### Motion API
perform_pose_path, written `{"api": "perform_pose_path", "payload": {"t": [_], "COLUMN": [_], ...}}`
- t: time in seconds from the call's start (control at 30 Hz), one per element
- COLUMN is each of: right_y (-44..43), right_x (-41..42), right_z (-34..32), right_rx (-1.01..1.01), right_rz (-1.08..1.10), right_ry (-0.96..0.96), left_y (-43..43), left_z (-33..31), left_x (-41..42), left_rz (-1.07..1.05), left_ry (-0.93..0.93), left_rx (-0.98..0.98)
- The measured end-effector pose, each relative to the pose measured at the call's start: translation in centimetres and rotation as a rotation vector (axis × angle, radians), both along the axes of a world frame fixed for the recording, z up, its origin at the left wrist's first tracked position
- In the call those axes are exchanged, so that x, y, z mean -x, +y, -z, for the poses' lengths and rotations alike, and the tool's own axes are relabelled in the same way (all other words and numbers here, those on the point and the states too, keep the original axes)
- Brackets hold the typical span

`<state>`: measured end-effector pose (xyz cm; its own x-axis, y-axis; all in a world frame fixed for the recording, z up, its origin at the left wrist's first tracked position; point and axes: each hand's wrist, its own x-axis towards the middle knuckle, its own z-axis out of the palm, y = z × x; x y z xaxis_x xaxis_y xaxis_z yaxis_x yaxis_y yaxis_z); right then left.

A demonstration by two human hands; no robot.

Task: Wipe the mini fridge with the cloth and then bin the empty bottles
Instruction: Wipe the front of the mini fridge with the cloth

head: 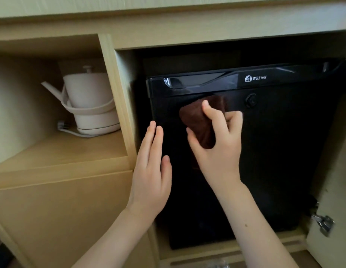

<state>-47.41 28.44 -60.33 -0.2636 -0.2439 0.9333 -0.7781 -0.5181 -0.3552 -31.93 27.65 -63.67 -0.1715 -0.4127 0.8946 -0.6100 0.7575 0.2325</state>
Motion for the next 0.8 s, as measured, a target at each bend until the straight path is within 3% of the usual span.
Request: {"api": "perform_pose_path", "payload": {"t": [0.1, 0.2, 0.47, 0.6, 0.8], "right_y": [0.0, 0.0, 0.0, -0.1, 0.0], "right_x": [0.8, 1.0, 0.4, 0.1, -0.4], "right_z": [1.7, 4.5, 10.7, 13.2, 17.3], "right_rx": [-0.026, -0.052, -0.082, -0.091, -0.089], "right_rz": [-0.008, -0.014, 0.017, 0.005, 0.000], "right_ry": [0.222, 0.269, 0.149, 0.083, -0.027], "left_y": [0.0, 0.0, 0.6, 0.7, 0.2], "left_z": [-0.1, 0.0, -0.1, -0.1, 0.6], "left_x": [-0.1, 0.0, 0.0, 0.2, 0.5], "left_rz": [0.020, 0.003, -0.045, 0.002, -0.037], "left_ry": [0.007, -0.006, -0.062, 0.010, -0.030], "left_rx": [-0.012, -0.018, -0.043, -0.140, -0.211]}}
